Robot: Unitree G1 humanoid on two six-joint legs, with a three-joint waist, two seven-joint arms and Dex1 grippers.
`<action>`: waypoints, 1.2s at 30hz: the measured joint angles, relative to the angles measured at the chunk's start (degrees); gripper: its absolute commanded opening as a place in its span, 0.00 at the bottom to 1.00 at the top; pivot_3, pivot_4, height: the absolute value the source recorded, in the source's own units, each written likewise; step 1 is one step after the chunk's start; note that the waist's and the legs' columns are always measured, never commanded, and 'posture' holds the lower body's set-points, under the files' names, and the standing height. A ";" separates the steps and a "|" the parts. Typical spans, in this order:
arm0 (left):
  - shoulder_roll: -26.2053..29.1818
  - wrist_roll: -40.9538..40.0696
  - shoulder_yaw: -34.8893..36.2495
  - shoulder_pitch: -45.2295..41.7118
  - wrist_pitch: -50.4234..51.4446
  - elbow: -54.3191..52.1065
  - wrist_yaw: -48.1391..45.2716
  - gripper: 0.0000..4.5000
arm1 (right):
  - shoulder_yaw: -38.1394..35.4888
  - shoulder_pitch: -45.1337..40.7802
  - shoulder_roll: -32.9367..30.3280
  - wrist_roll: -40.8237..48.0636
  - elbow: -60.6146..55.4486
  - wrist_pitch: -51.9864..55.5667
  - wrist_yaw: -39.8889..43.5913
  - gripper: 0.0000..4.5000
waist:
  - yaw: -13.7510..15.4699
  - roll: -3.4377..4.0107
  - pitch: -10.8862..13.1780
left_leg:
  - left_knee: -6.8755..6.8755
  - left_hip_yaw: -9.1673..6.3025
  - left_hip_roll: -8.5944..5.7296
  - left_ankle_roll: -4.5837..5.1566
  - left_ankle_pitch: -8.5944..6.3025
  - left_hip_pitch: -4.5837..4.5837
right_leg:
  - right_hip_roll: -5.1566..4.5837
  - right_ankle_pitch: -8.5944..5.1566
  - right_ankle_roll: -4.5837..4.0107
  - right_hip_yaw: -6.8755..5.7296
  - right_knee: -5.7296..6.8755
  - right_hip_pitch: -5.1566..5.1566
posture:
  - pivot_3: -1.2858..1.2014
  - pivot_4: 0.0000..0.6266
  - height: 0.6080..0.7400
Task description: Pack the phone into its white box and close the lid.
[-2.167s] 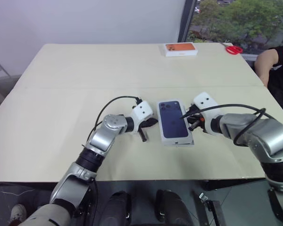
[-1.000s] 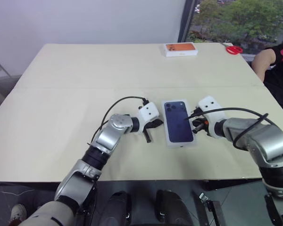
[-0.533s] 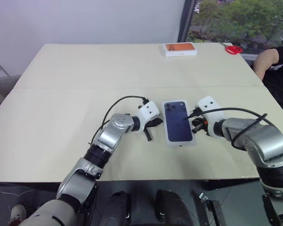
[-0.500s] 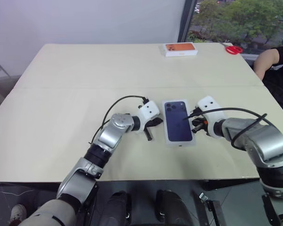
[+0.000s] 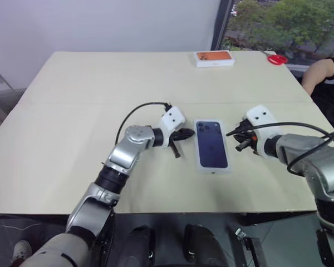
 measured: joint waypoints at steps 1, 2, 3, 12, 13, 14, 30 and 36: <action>-0.96 1.00 -0.41 -1.77 -1.02 2.63 1.15 0.00 | -0.18 0.04 0.91 0.46 -0.55 0.53 0.11 0.10 | -0.03 -0.01 0.00 | 0.00 0.00 0.00 0.00 0.00 0.01 | 0.01 0.00 0.00 0.00 0.00 0.01 | 0.52 0.24 1.00; -2.18 1.98 -0.62 -3.86 -2.02 6.19 2.56 0.00 | -0.24 0.06 2.19 1.08 -0.90 1.17 0.15 0.10 | -0.04 -0.01 0.00 | 0.00 0.00 0.00 0.00 0.00 0.01 | 0.01 0.00 0.00 -0.01 0.01 0.01 | 0.52 0.24 1.00; -3.29 2.47 -0.62 -5.49 -2.65 9.15 3.80 0.00 | -0.15 0.19 3.31 1.46 -1.21 1.71 0.12 0.10 | -0.05 -0.01 0.00 | 0.00 0.00 -0.01 0.00 0.00 0.01 | 0.01 0.00 0.01 0.00 0.01 0.01 | 0.52 0.24 1.00; -6.98 8.03 -2.57 -13.85 -3.07 26.27 7.09 0.00 | -3.77 1.79 12.58 2.49 -1.06 8.59 -3.04 0.10 | -0.13 0.00 -0.01 | -0.02 -0.03 0.02 0.01 0.00 0.06 | 0.06 0.00 0.02 -0.03 0.07 0.03 | 0.52 0.24 1.00; -7.12 8.38 -2.70 -14.17 -3.06 26.85 7.00 0.00 | -3.97 1.87 13.23 2.51 -1.06 9.28 -3.20 0.10 | -0.13 -0.01 -0.02 | -0.01 -0.03 0.02 0.01 0.00 0.07 | 0.06 0.00 0.02 -0.03 0.06 0.04 | 0.52 0.24 1.00; -7.24 8.50 -2.83 -14.53 -3.02 27.31 6.88 0.00 | -4.13 2.02 13.74 2.51 -1.06 9.84 -3.34 0.10 | -0.12 -0.02 -0.02 | -0.01 -0.04 0.02 0.01 0.00 0.07 | 0.05 0.00 0.02 -0.03 0.06 0.04 | 0.52 0.24 1.00; -6.40 7.63 0.62 -10.03 -3.80 22.93 5.91 0.00 | -4.31 4.29 14.84 2.29 -2.86 10.07 -6.10 0.10 | -0.16 -0.15 -0.21 | -0.02 -0.10 0.03 0.01 -0.01 0.14 | 0.00 0.00 0.02 -0.04 0.04 0.12 | 0.52 0.24 1.00; 1.44 1.41 8.36 -1.53 -5.44 6.50 4.17 0.00 | -7.54 5.46 10.60 -0.41 -3.21 -1.50 -5.52 0.10 | -0.36 -0.10 -0.16 | -0.11 -0.06 0.05 -0.01 0.00 0.02 | 0.01 0.00 0.01 -0.01 0.11 -0.12 | 0.52 0.24 1.00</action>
